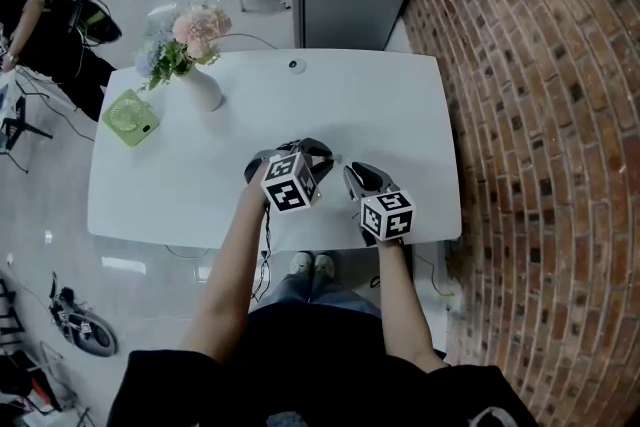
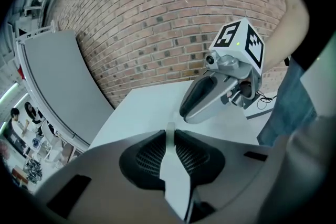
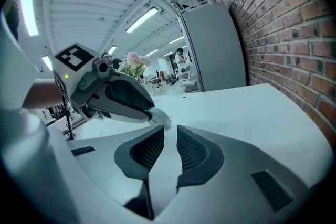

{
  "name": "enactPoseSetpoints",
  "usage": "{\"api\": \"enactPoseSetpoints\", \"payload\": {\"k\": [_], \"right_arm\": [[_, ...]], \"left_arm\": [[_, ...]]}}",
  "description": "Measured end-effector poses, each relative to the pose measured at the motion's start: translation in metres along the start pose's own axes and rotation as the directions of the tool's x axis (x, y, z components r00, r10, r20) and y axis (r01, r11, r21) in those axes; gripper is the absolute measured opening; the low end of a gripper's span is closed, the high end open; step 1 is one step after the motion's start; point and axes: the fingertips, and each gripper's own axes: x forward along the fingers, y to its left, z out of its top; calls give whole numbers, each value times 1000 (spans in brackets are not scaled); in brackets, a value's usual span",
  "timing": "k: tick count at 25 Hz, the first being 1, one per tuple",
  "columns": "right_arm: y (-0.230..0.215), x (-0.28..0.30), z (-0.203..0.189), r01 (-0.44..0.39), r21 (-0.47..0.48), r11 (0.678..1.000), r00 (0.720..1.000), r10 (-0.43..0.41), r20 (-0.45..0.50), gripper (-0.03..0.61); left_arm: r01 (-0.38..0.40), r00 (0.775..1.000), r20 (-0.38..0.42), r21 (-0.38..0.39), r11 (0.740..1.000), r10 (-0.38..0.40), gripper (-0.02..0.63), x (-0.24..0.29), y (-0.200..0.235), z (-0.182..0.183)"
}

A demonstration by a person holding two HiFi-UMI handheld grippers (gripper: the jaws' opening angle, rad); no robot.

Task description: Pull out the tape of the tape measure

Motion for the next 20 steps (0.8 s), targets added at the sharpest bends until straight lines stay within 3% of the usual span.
{"api": "enactPoseSetpoints", "payload": {"k": [6, 17, 20], "right_arm": [[12, 9, -11, -17, -9, 1000, 998, 17, -55, 66], [20, 11, -9, 1, -51, 999, 998, -5, -64, 69], [21, 8, -9, 16, -87, 996, 998, -21, -59, 11]], "left_arm": [[1, 1000, 15, -3, 1000, -1, 71, -8, -9, 3], [-5, 999, 48, -1, 1000, 5, 71, -24, -17, 7], [2, 999, 52, -3, 1000, -2, 71, -26, -20, 8]]}}
